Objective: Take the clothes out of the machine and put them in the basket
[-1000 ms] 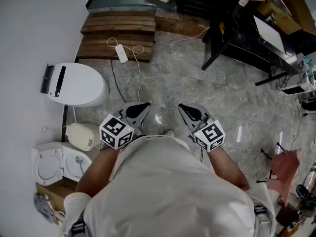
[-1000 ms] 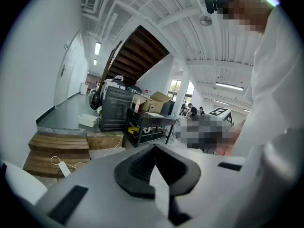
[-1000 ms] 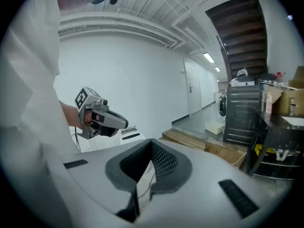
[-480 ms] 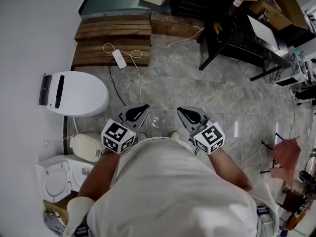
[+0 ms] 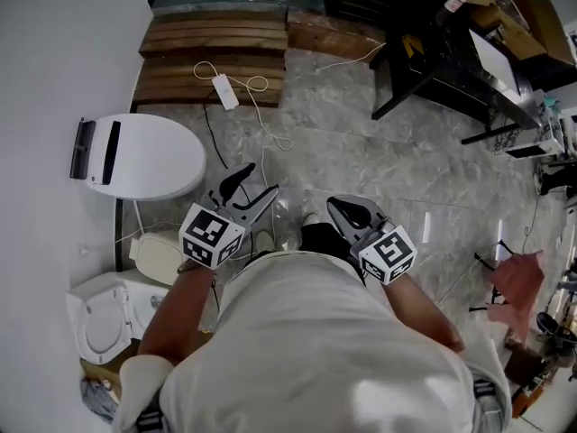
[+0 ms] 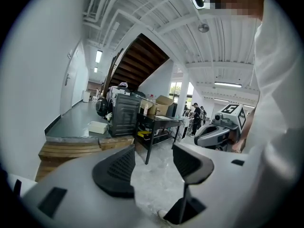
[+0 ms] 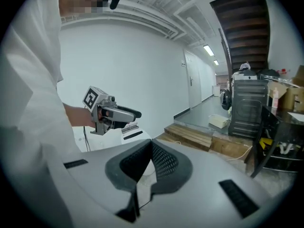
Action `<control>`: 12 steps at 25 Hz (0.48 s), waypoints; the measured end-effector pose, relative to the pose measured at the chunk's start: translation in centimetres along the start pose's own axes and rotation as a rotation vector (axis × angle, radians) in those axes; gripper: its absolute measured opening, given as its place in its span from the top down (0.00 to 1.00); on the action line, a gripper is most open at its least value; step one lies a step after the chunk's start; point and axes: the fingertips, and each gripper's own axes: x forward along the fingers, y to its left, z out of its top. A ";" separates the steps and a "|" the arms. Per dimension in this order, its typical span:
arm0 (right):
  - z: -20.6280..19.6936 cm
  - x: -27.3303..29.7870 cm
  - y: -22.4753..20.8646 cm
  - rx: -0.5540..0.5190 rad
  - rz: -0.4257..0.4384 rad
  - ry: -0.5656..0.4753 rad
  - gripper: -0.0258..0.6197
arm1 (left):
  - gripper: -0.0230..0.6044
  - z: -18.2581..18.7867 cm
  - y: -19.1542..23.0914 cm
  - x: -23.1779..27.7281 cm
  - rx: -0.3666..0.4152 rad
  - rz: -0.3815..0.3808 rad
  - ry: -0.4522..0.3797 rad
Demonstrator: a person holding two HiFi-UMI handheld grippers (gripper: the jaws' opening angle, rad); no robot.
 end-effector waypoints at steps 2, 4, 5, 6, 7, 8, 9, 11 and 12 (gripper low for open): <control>-0.5 0.7 -0.8 0.004 0.008 0.021 0.95 | 0.57 -0.1 1.0 0.6 -0.016 0.013 0.001; -0.6 1.6 -2.2 0.006 0.015 0.029 0.95 | 0.57 -0.1 2.0 1.5 -0.029 0.027 0.008; -0.4 2.1 -3.0 0.006 0.022 0.028 0.95 | 0.57 0.1 2.5 2.1 -0.033 0.033 0.011; -0.3 2.8 -3.8 0.003 0.032 0.024 0.95 | 0.57 0.2 3.1 2.7 -0.034 0.039 0.015; -0.1 3.5 -4.7 -0.001 0.044 0.020 0.95 | 0.57 0.4 3.6 3.3 -0.034 0.045 0.021; 0.1 4.3 -5.6 -0.004 0.058 0.015 0.95 | 0.57 0.7 4.3 4.0 -0.033 0.053 0.028; 0.5 5.2 -6.8 -0.006 0.070 0.011 0.95 | 0.57 1.0 5.0 4.7 -0.034 0.062 0.036; 1.4 6.7 -9.4 -0.009 0.090 0.003 0.95 | 0.58 2.0 6.3 6.4 -0.043 0.079 0.052; 2.0 7.3 -10.8 -0.014 0.100 -0.002 0.94 | 0.57 2.7 6.8 7.3 -0.044 0.086 0.058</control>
